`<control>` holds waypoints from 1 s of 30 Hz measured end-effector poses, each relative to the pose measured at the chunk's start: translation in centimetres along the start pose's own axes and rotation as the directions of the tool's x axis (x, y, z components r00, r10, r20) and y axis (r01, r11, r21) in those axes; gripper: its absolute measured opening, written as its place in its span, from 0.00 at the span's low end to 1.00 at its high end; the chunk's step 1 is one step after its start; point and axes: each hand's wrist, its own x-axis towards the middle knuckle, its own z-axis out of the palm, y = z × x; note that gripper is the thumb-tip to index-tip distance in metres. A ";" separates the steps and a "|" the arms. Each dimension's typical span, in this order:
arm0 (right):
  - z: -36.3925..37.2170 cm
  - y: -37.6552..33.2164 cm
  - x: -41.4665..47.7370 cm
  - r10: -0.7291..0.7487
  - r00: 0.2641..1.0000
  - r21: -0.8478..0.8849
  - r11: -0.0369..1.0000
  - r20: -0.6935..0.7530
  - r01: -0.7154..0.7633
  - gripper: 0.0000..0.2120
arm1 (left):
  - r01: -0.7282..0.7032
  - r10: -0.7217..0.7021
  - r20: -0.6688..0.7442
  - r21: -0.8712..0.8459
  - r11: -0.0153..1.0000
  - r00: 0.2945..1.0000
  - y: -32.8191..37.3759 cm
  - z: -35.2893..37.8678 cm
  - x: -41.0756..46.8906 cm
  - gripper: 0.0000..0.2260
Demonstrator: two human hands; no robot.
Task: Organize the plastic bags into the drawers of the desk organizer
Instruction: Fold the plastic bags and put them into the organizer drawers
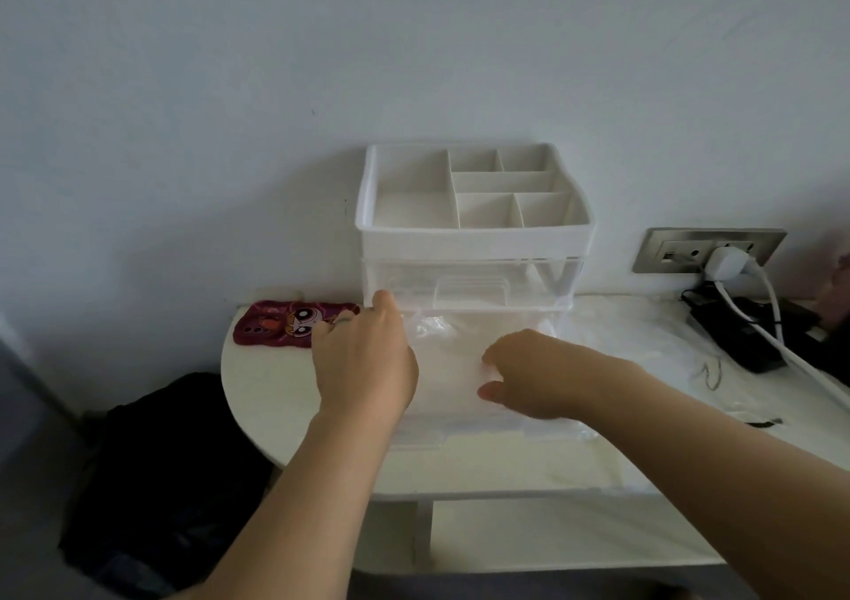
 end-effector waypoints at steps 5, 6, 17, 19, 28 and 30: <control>0.3 1.2 0.6 -0.020 1.000 0.008 1.000 -0.022 0.021 0.24 | -0.126 0.106 -0.134 -0.159 0.979 0.985 -0.4 -1.4 -0.3 0.11; 0.4 1.4 0.6 -0.027 0.998 0.015 1.000 -0.049 0.028 0.25 | -0.200 0.161 -0.181 -0.222 0.954 0.970 -0.3 -1.8 -0.3 0.10; -2.6 -0.9 -2.4 -0.205 0.871 -0.035 0.977 -0.447 0.212 0.12 | -0.165 0.324 0.664 -0.293 0.942 0.673 1.8 -1.4 1.4 0.22; -2.2 -1.3 -1.5 -0.264 0.928 -0.098 0.964 -0.262 0.247 0.15 | -0.172 0.316 0.675 -0.273 0.947 0.667 2.2 -1.3 1.6 0.22; 0.2 2.3 1.0 -0.103 0.992 -0.120 0.986 0.079 0.112 0.35 | -0.210 0.279 0.662 -0.185 0.960 0.695 1.5 0.9 1.7 0.33; 0.1 2.4 1.4 -0.101 0.988 -0.089 0.990 0.117 0.111 0.38 | -0.216 0.235 0.692 -0.116 0.969 0.682 1.8 1.0 1.9 0.36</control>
